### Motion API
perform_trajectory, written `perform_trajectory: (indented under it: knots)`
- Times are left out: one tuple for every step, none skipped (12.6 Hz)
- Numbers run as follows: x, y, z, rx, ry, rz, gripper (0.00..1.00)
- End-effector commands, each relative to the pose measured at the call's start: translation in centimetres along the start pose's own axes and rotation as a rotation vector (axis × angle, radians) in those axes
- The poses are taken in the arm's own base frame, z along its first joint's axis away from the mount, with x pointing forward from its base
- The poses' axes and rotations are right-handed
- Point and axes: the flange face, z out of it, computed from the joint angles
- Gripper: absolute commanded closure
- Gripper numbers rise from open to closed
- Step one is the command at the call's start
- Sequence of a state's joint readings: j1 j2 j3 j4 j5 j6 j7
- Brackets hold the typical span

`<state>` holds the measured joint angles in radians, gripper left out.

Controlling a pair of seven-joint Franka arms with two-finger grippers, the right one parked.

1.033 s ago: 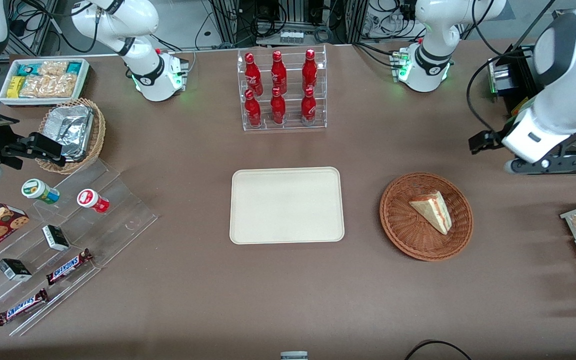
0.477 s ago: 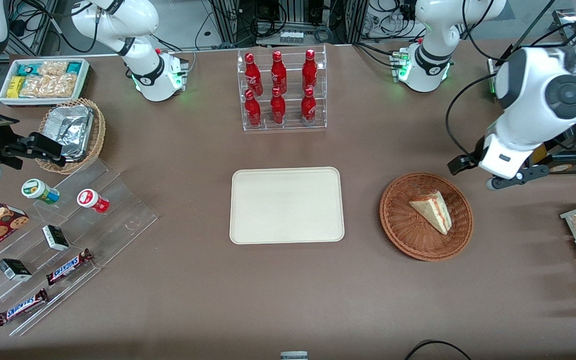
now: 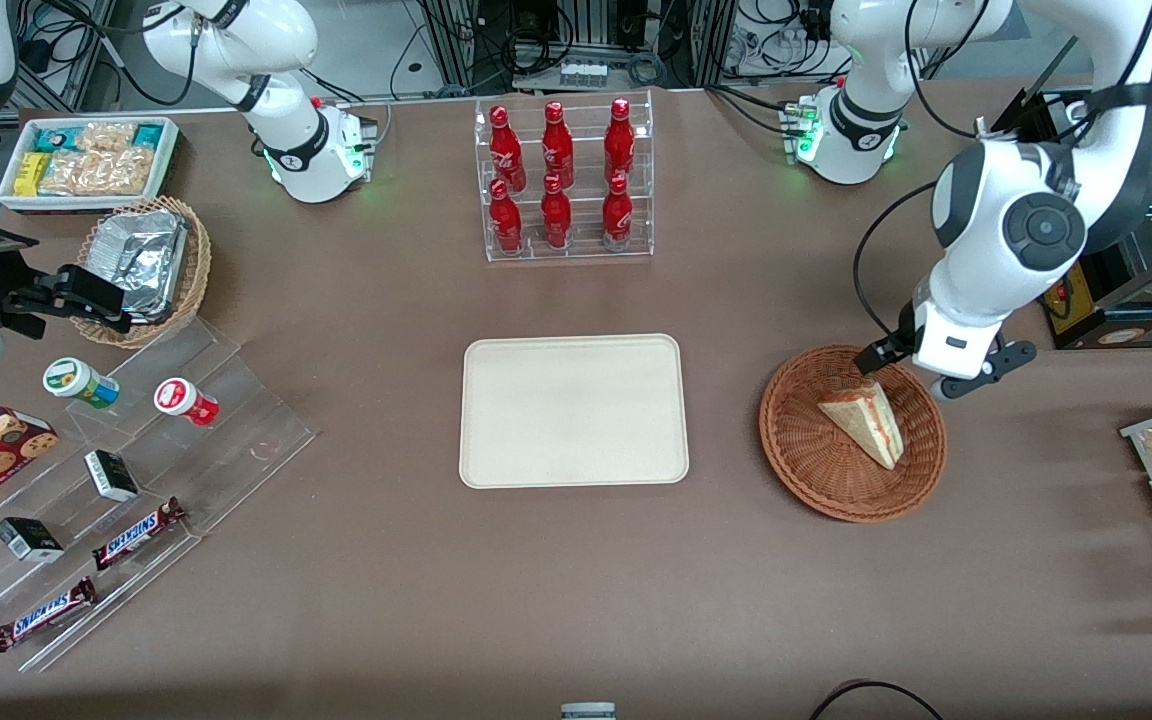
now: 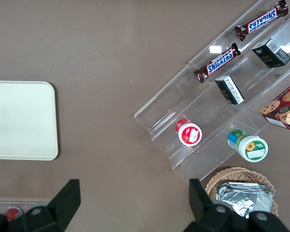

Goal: Place sandwich from basket to tray
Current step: 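Move the open left gripper down over the sandwich in the wicker basket, then close the left gripper on the wrapped sandwich's crust edge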

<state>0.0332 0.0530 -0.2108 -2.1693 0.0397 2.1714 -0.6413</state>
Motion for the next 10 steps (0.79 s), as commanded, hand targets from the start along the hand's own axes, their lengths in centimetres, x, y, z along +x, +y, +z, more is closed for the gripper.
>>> perform_trajectory:
  knots:
    - [0.8, 0.4, 2.6, -0.013, 0.0, -0.02, 0.0]
    - [1.2, 0.4, 3.6, -0.019, 0.0, -0.024, 0.0]
    - [1.5, 0.5, 4.6, -0.028, 0.003, -0.028, 0.0]
    - [1.8, 0.6, 5.4, -0.034, 0.005, -0.046, 0.0]
    - [2.1, 0.6, 6.3, -0.044, 0.009, -0.068, 0.0]
    - [2.3, 0.7, 6.9, -0.049, 0.011, -0.085, 0.0]
    - [2.7, 0.4, 7.4, -0.052, 0.01, -0.106, 0.0]
    - [3.2, -0.3, 8.0, -0.053, 0.005, -0.126, 0.0]
    - [3.2, -0.5, 8.3, -0.051, 0.0, -0.131, 0.03]
    - [3.4, -0.7, 8.5, -0.05, -0.003, -0.149, 0.09]
